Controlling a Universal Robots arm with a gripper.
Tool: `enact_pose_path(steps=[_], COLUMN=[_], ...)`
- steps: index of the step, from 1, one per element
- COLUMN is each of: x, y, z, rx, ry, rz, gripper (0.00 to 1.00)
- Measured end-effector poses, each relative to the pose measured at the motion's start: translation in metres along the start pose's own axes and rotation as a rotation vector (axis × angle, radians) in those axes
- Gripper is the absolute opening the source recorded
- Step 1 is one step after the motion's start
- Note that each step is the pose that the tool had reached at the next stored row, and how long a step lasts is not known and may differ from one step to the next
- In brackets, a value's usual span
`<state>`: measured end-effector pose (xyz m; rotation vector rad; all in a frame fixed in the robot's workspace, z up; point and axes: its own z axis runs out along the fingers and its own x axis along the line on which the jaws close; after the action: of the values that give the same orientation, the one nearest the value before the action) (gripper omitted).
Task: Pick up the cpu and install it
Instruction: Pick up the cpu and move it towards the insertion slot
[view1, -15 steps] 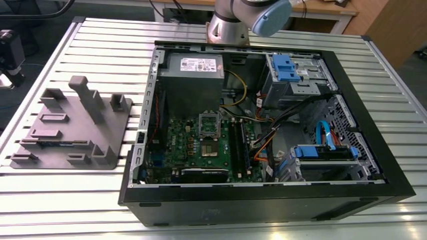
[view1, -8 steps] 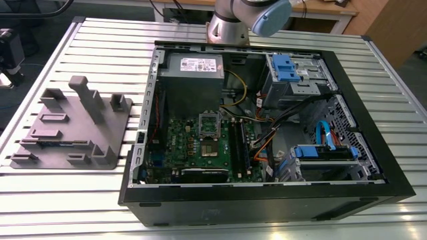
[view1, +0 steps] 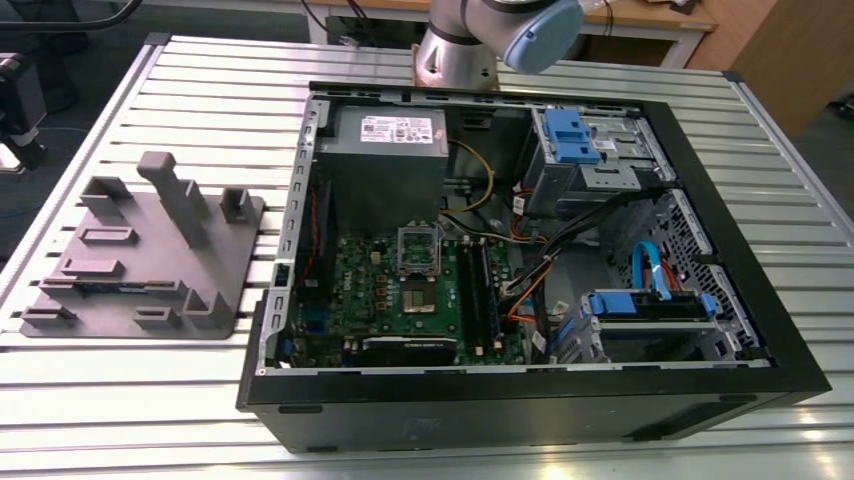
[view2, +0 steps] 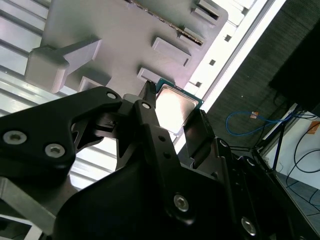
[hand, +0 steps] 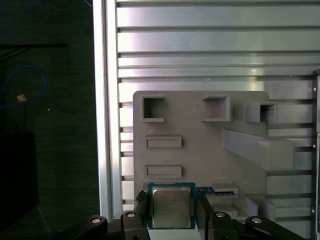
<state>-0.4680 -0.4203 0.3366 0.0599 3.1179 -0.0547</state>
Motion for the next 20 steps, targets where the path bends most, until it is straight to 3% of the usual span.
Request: enact_pose_path(steps=[10, 20], x=[-0.0012, -0.0172], y=[0.0001, 0.0007], z=[-0.0001, 0.0003], rx=[0.0001, 0.0001], ry=[0.0001, 0.0027], rz=[0.000, 0.000], gripper=[0.47, 0.47])
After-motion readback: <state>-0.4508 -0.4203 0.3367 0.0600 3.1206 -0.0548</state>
